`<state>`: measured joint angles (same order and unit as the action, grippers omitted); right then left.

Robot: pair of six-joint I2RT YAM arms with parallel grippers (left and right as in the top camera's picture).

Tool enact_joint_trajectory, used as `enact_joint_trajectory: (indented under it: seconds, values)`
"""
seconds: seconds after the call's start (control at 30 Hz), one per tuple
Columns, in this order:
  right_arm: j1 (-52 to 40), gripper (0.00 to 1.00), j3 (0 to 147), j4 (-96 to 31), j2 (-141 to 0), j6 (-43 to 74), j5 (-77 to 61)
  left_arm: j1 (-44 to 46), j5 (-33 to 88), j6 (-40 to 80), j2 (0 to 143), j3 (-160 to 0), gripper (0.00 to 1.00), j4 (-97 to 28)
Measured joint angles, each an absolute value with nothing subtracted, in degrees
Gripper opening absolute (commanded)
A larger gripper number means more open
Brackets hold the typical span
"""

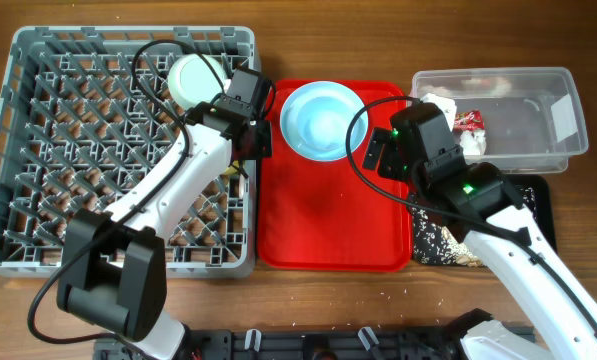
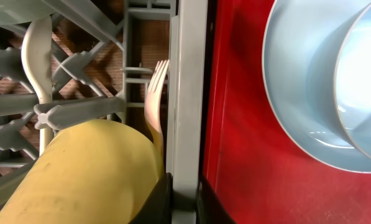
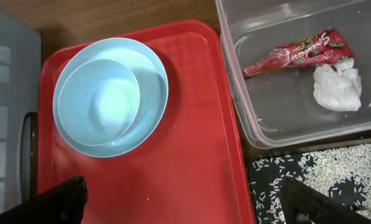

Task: Sort waste into correct bins and load items into the dishwasher rack
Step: 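Reach the left gripper to the light-blue bowl on the plate and grasp it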

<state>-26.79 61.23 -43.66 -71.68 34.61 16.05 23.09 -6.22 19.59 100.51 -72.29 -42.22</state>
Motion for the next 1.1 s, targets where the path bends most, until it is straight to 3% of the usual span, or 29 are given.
enact_joint_trajectory:
  seconds: [0.13, 0.27, 0.5, 0.87, 1.1]
  values:
    - [-26.8, 1.00, 61.2, -43.7, -71.7, 34.6, 16.1, 23.2, -5.8, 20.3, 100.5, -72.3, 0.20, -43.2]
    - [-26.8, 1.00, 61.2, -43.7, -71.7, 34.6, 16.1, 23.3, -4.9, 20.9, 100.1, -72.3, 0.24, -42.9]
    - [-26.8, 1.00, 61.2, -43.7, -71.7, 34.6, 16.1, 25.6, 2.8, 21.0, 84.2, -75.2, 0.27, -38.9]
    - [-26.8, 1.00, 61.2, -43.7, -71.7, 34.6, 16.1, 35.3, 6.2, 21.2, 104.9, -75.0, 0.25, -15.6]
    - [-26.8, 1.00, 61.2, -43.7, -71.7, 34.6, 16.1, 37.4, 6.4, 21.2, 111.1, -75.0, 0.27, -10.1]
